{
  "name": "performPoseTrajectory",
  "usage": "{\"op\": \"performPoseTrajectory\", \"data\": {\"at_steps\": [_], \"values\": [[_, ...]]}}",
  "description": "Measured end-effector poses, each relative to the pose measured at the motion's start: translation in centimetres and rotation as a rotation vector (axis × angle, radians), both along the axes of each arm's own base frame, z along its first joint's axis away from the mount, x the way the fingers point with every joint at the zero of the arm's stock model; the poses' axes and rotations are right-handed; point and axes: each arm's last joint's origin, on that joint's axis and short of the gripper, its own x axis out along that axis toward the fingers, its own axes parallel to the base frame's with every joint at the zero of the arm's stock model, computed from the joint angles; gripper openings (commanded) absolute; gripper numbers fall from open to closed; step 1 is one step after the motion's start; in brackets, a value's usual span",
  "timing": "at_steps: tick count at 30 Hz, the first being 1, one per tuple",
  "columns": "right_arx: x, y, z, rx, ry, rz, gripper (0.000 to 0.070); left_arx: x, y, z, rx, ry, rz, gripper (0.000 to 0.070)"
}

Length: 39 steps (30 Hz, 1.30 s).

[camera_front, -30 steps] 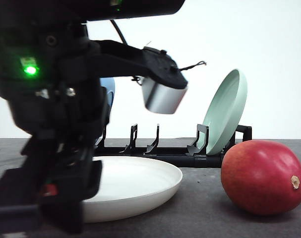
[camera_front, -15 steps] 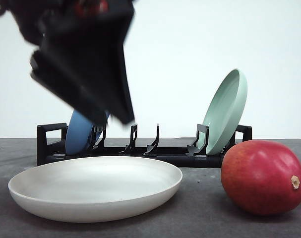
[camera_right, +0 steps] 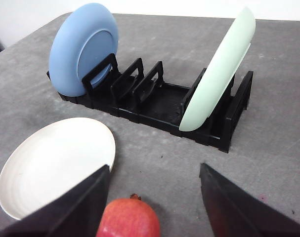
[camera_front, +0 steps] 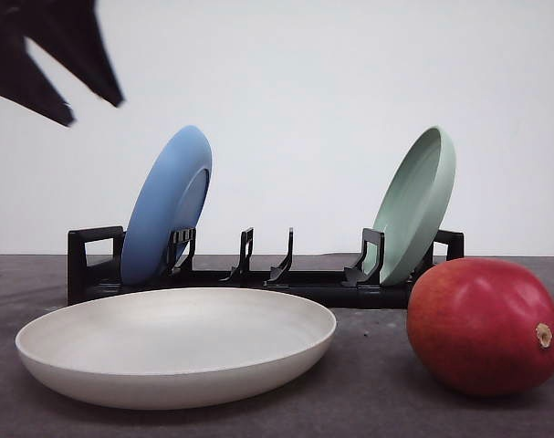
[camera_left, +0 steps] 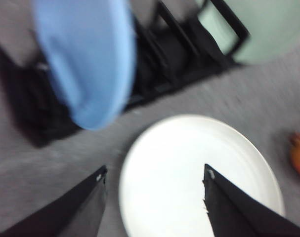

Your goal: Place pomegranate in white plate

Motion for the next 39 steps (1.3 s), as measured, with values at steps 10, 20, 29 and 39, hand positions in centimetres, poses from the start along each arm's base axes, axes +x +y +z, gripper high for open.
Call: {"op": "performPoseTrajectory", "data": {"at_steps": [10,20,29,39], "values": [[-0.2,0.0,-0.5,-0.002,0.057,-0.003,0.0369,-2.8,4.1,-2.8,-0.064,-0.071,0.169,0.0364],[0.8,0.5,-1.8,0.122,0.352,-0.005,0.0396,-5.1,5.2,-2.9,-0.104,-0.108,0.215,0.0364],[3.8,2.6,-4.0,0.081,0.597,0.021,0.0551,-5.1,5.2,-2.9,-0.106,-0.112,0.215,0.0364],[6.3,6.7,-5.1,-0.122,0.629,0.023,0.0565,-5.1,5.2,-2.9,-0.106,-0.112,0.215,0.036]]}}
